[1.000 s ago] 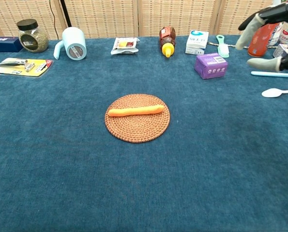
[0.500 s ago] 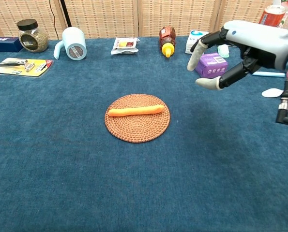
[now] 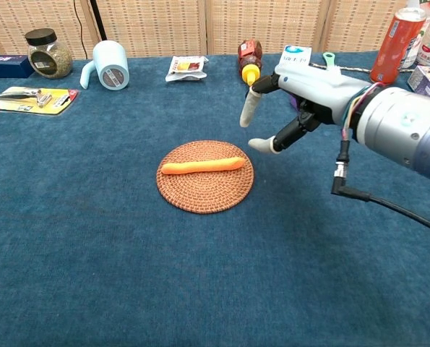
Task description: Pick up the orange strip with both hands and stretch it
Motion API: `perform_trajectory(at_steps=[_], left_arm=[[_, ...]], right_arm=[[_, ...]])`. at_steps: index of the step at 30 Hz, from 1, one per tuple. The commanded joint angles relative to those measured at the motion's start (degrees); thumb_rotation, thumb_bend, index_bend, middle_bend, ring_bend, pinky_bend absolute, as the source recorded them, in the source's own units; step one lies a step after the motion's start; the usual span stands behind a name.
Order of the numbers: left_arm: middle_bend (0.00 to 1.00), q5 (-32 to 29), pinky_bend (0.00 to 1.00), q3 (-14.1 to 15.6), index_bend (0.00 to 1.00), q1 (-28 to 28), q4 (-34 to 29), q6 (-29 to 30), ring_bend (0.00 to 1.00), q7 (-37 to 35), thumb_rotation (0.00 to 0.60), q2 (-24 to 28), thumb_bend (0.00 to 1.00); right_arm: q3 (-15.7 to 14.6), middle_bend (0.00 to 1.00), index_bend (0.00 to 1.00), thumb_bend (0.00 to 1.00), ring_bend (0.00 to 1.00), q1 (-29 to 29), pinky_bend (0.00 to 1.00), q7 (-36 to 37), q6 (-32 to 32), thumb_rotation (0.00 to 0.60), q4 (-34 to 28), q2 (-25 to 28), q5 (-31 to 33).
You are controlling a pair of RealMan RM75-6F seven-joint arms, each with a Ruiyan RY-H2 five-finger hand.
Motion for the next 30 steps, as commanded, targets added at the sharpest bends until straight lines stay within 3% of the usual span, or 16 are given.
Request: perform_trajectory(at_steps=[1, 13, 30], left_arm=[[0.05, -0.23, 0.02, 0.02, 0.15, 0.07, 0.2, -0.02, 0.07, -0.29, 0.6, 0.13, 0.45], [0.05, -0.68, 0.01, 0.27, 0.15, 0.28, 1.19, -0.18, 0.07, -1.17, 0.6, 0.34, 0.45], [0.05, -1.29, 0.01, 0.55, 0.15, 0.52, 2.97, -0.54, 0.07, -2.87, 0.6, 0.03, 0.45]], right_arm=[[0.58, 0.15, 0.39, 0.35, 0.1, 1.84, 0.0, -1.69, -0.52, 0.6, 2.47, -2.03, 1.84], [0.69, 0.15, 0.39, 0.35, 0.1, 5.42, 0.0, -4.38, -1.28, 0.6, 9.08, -6.93, 6.01], [-0.87, 0.17, 0.44, 0.35, 0.1, 7.22, 0.0, -5.96, -0.6, 0.6, 15.98, -12.15, 7.3]])
